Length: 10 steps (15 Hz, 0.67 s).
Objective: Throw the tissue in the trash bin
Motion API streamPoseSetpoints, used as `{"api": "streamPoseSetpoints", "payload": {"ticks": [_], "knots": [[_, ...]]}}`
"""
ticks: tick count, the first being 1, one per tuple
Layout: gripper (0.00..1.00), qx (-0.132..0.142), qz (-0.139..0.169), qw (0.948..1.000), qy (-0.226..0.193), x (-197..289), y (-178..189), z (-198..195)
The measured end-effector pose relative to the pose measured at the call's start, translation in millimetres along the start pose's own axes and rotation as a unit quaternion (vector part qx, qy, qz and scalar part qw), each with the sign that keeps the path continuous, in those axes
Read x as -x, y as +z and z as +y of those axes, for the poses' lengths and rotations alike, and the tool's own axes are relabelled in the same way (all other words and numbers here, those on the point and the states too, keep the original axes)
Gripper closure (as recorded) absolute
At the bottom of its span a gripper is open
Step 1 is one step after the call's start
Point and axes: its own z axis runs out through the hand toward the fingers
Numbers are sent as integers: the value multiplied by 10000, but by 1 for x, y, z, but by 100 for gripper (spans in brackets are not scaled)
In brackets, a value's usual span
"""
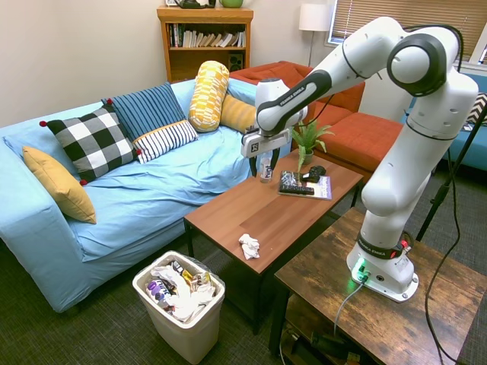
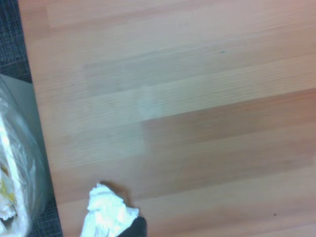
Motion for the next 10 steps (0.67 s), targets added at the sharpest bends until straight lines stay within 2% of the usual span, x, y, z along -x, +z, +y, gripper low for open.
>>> {"api": "streamPoseSetpoints", "payload": {"ticks": [2,10], "knots": [[0,93,-102,9999,72,9,31,-9],[0,544,-337,9979,-90,81,146,-32]]}}
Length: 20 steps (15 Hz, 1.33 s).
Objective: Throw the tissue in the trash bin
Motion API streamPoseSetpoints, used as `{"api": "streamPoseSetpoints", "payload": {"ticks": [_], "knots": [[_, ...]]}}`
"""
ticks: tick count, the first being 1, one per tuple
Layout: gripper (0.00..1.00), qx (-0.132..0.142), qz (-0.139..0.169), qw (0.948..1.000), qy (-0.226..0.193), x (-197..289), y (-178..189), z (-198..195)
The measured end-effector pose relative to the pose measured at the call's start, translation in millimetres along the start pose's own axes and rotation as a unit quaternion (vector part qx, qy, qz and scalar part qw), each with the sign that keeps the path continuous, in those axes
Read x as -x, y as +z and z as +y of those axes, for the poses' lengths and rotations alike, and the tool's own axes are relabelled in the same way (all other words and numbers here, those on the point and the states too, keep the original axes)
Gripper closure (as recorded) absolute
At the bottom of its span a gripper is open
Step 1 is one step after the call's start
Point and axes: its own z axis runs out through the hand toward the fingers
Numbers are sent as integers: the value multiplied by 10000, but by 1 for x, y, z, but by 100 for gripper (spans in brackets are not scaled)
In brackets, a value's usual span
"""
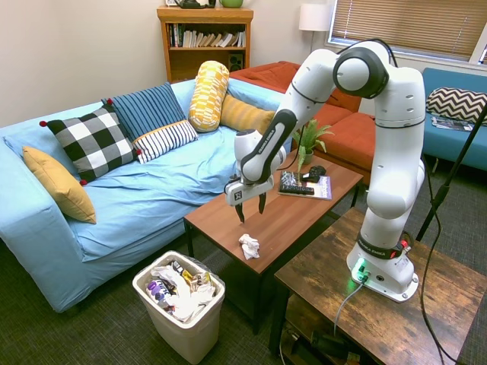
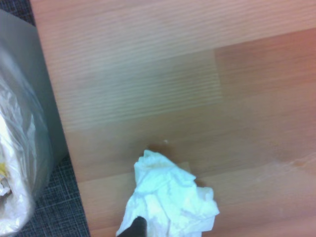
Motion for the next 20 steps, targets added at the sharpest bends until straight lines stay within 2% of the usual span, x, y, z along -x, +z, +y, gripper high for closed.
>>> {"api": "streamPoseSetpoints", "payload": {"ticks": [7,12,13,20], "knots": [[0,319,-56,9994,-152,21,59,-13],[0,412,-74,9990,-161,19,79,-24],[100,417,-80,9990,-163,19,82,-26],[100,448,-114,9987,-214,25,94,-36]]}}
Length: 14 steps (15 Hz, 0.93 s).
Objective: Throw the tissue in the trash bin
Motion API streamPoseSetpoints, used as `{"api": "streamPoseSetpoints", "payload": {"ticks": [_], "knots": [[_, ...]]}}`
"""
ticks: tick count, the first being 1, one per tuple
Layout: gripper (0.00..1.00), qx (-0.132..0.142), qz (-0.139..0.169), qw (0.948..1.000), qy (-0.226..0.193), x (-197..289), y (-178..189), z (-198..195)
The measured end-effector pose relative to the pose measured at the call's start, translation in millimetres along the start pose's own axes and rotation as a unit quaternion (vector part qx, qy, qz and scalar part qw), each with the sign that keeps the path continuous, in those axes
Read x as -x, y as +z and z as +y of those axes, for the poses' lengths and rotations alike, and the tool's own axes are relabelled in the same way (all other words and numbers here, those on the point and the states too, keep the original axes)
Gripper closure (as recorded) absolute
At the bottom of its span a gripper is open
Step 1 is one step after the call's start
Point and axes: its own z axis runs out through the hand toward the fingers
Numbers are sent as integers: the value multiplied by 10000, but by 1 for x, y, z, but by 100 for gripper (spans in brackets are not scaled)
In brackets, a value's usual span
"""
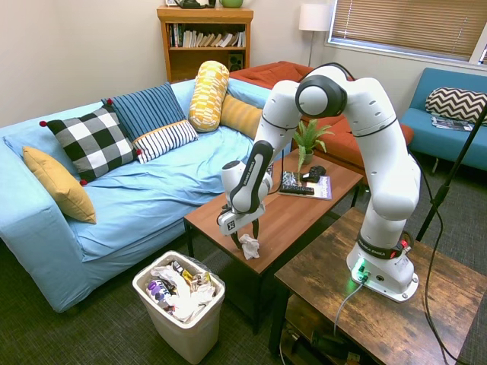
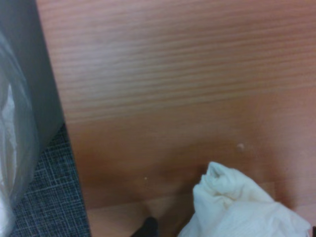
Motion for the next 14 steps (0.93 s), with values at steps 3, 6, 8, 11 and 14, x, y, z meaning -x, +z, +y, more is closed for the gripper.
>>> {"api": "streamPoseSetpoints", "payload": {"ticks": [3,6,8,11,14], "knots": [[100,14,-42,10000,-5,0,5,-2],[100,-14,-113,9999,31,-1,5,-2],[100,-41,-171,9998,74,-4,4,-1],[100,-141,-115,9997,131,-13,-7,-2],[100,-390,31,9992,45,-11,-46,-14]]}}
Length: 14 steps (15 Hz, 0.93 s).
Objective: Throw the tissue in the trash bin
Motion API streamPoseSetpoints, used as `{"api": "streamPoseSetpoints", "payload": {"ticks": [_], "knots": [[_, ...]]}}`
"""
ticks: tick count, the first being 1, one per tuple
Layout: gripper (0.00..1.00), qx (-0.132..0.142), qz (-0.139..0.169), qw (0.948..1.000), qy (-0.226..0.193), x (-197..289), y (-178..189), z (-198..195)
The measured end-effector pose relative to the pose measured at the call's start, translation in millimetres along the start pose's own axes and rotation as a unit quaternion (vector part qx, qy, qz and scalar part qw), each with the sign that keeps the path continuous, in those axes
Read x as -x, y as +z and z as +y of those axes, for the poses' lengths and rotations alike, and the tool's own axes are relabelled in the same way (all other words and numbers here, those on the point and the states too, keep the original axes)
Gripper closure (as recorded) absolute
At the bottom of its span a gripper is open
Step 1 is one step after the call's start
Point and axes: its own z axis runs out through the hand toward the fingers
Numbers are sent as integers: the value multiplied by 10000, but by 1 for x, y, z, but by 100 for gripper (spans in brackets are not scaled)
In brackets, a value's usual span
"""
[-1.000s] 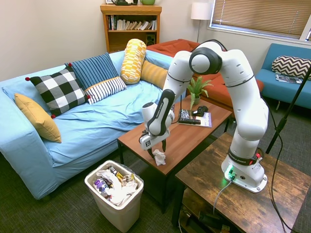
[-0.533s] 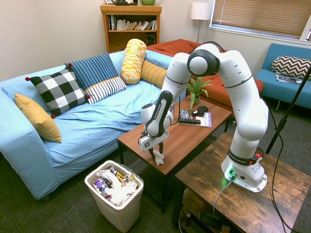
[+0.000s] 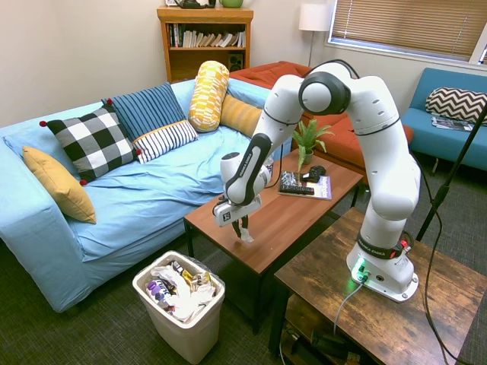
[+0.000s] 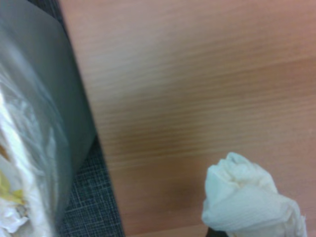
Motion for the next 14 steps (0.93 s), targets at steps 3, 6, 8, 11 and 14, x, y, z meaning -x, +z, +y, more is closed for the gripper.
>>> {"api": "streamPoseSetpoints", "payload": {"ticks": [3,6,8,11,14], "knots": [[100,-87,308,9991,-278,34,-51,-41],[100,-110,554,9963,-644,97,-68,-88],[100,-118,603,9943,-871,133,-56,-117],[0,-94,672,9916,-1104,168,-28,-153],[0,-21,791,9899,-1180,182,-6,-173]]}}
